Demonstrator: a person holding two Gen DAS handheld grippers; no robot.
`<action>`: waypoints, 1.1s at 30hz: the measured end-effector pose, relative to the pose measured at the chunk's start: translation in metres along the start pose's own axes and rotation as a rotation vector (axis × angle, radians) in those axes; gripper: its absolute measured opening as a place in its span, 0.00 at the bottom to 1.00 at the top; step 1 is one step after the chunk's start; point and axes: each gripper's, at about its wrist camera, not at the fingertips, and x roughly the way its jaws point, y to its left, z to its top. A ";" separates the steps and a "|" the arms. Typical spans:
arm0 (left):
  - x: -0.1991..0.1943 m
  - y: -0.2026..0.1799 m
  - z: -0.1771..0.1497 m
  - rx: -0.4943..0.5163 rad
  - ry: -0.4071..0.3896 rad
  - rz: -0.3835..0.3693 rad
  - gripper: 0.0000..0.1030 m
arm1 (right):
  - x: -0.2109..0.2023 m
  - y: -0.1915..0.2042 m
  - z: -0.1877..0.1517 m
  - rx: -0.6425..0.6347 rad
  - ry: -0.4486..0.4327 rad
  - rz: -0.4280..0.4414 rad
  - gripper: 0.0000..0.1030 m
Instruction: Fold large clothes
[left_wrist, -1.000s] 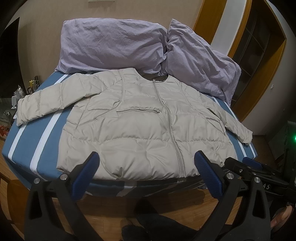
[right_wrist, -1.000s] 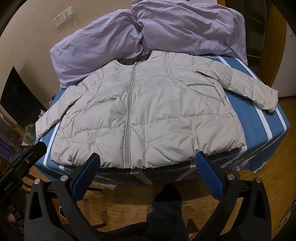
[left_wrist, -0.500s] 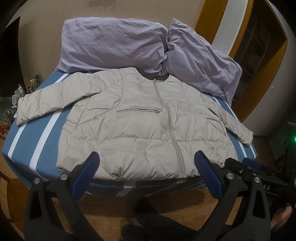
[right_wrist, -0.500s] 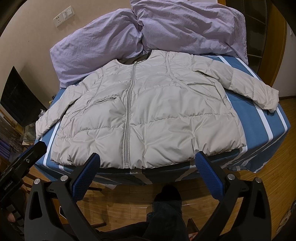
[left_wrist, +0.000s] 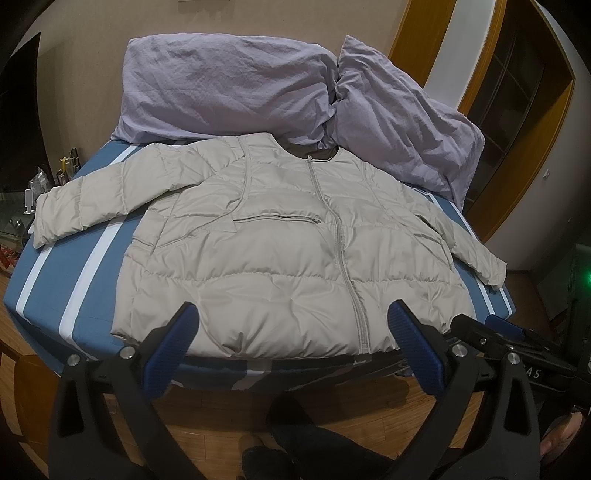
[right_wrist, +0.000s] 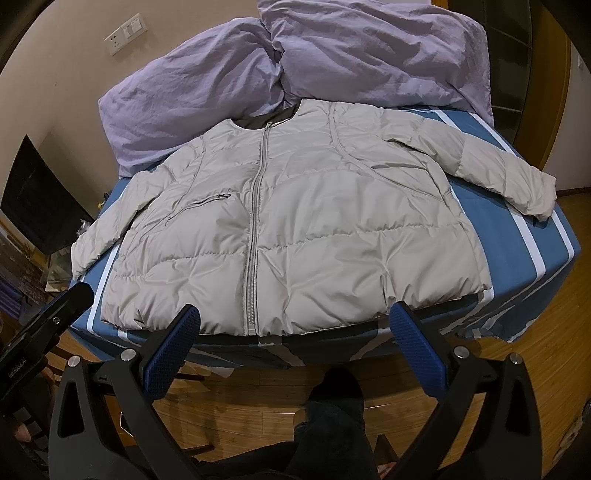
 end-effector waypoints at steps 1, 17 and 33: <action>0.000 0.000 0.000 0.000 0.000 0.000 0.98 | -0.001 0.000 0.001 0.000 0.001 0.000 0.99; 0.000 0.000 0.000 0.001 0.003 0.000 0.98 | -0.003 0.001 0.001 0.004 0.001 0.001 0.99; 0.001 0.000 0.000 -0.001 0.005 0.000 0.98 | -0.002 -0.001 0.003 0.008 0.003 0.002 0.99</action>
